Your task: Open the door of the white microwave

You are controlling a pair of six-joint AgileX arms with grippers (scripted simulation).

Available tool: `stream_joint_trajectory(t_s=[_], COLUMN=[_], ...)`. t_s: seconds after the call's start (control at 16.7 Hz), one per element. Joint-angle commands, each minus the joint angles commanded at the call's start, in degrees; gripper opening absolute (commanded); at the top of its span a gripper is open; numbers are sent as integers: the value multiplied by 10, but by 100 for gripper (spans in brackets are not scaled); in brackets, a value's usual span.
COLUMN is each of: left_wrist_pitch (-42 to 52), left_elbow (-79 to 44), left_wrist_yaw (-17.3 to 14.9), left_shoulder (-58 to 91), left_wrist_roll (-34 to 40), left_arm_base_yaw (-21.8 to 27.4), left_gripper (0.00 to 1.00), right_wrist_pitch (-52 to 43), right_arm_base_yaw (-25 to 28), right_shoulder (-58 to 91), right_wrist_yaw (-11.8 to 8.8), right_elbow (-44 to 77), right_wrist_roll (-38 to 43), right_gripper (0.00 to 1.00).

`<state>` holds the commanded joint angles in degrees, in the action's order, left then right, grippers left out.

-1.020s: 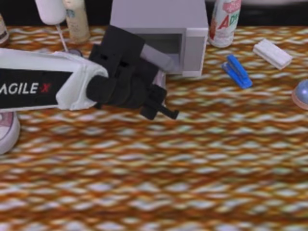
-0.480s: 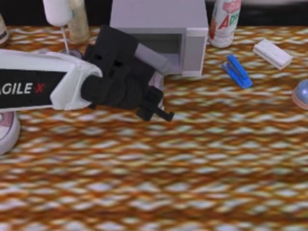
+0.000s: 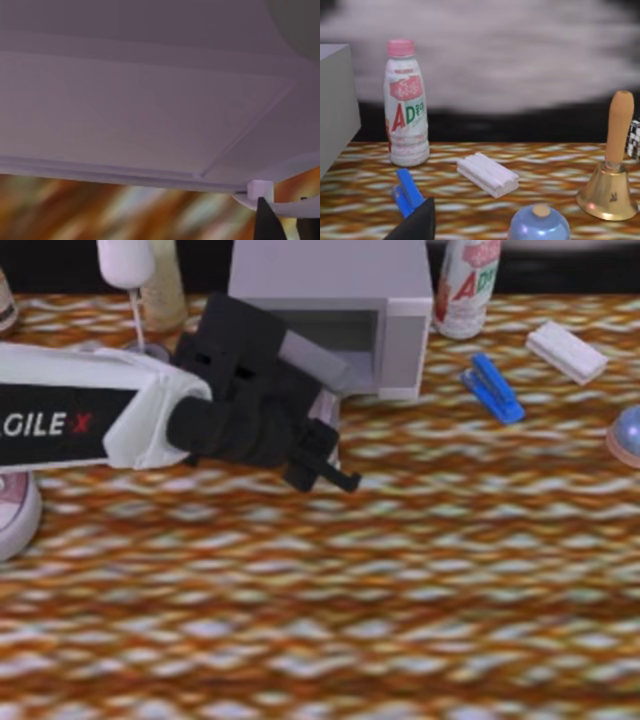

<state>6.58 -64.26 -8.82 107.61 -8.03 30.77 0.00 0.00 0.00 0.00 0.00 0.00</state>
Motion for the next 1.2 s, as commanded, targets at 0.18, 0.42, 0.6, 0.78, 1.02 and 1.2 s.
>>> stream_joint_trajectory(t_s=[0.18, 0.42, 0.6, 0.78, 1.02, 1.2], left_wrist_pitch=[0, 0, 0, 0, 2, 3], left_elbow=[0, 0, 0, 0, 6, 11], left_wrist_yaw=[0, 0, 0, -5, -15, -26], left_shoulder=[0, 0, 0, 1, -4, -9], left_wrist_roll=[0, 0, 0, 3, -14, -31], left_arm_base_yaw=[0, 0, 0, 5, -4, -13], left_gripper=[0, 0, 0, 0, 0, 0], right_wrist_pitch=[0, 0, 0, 0, 0, 0], right_arm_base_yaw=[0, 0, 0, 0, 0, 0], right_shoulder=[0, 0, 0, 0, 0, 0], right_wrist_yaw=[0, 0, 0, 0, 0, 0], right_elbow=[0, 0, 0, 0, 0, 0], right_wrist_roll=[0, 0, 0, 0, 0, 0], right_gripper=[100, 100, 100, 100, 100, 100])
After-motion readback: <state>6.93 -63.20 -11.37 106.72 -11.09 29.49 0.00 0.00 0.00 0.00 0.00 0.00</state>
